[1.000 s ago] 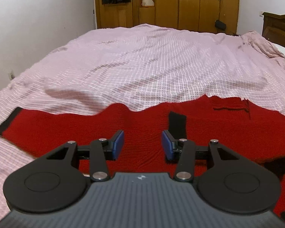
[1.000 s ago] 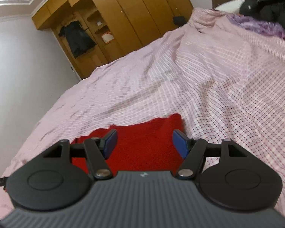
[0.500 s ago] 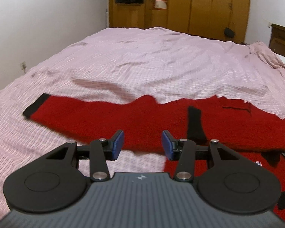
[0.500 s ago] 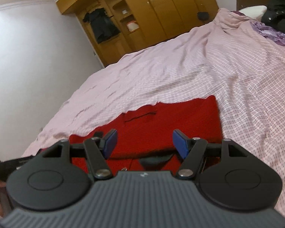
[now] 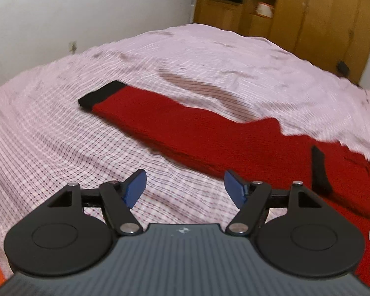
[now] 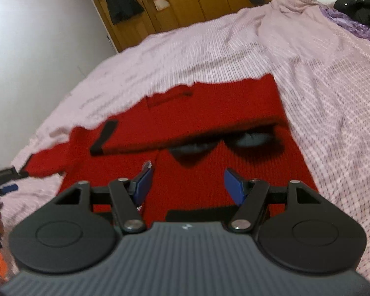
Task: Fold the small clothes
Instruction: 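Move the left gripper to the other sleeve and grasp it near the cuff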
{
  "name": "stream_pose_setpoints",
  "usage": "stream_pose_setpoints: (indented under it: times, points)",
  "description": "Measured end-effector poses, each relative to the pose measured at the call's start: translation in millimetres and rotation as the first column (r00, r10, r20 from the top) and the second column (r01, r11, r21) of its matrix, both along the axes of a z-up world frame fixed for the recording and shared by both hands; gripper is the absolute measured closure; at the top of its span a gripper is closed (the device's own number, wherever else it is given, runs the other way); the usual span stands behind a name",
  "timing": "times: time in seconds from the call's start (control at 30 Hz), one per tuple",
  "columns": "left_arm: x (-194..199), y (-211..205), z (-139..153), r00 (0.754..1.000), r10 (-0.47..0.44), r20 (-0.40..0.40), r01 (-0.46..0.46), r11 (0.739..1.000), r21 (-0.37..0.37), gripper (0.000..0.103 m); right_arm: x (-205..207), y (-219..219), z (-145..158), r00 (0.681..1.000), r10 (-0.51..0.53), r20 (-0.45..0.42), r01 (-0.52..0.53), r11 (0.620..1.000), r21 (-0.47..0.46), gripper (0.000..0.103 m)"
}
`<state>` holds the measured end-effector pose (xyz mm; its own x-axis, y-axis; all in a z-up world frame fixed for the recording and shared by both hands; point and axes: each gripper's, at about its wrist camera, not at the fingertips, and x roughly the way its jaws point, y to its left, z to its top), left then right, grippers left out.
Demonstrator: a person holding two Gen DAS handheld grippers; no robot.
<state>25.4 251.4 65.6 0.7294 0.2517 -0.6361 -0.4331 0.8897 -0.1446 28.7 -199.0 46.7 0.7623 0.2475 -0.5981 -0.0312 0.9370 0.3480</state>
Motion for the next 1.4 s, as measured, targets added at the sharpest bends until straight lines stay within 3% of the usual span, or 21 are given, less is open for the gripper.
stream_pose_setpoints:
  times: [0.3,0.4,0.83,1.4]
  points:
    - [43,49,-33,0.996,0.093,0.010,-0.089,0.979,-0.186,0.027,5,18,-26,0.998,0.001,-0.065,-0.005,0.998,-0.066,0.037]
    - [58,61,-45,0.993,0.114,-0.021,-0.116,0.970,-0.213,0.027,10,21,-28,0.997,-0.006,-0.073,0.000,0.997,-0.076,0.037]
    - [95,73,-53,0.990,0.141,-0.012,-0.140,0.971,-0.192,0.025,19,27,-34,0.996,-0.024,-0.085,0.015,0.995,-0.104,0.035]
    - [131,80,-55,0.995,0.101,-0.011,-0.102,0.984,-0.146,0.027,19,28,-37,0.997,-0.030,-0.070,0.022,0.994,-0.112,0.035]
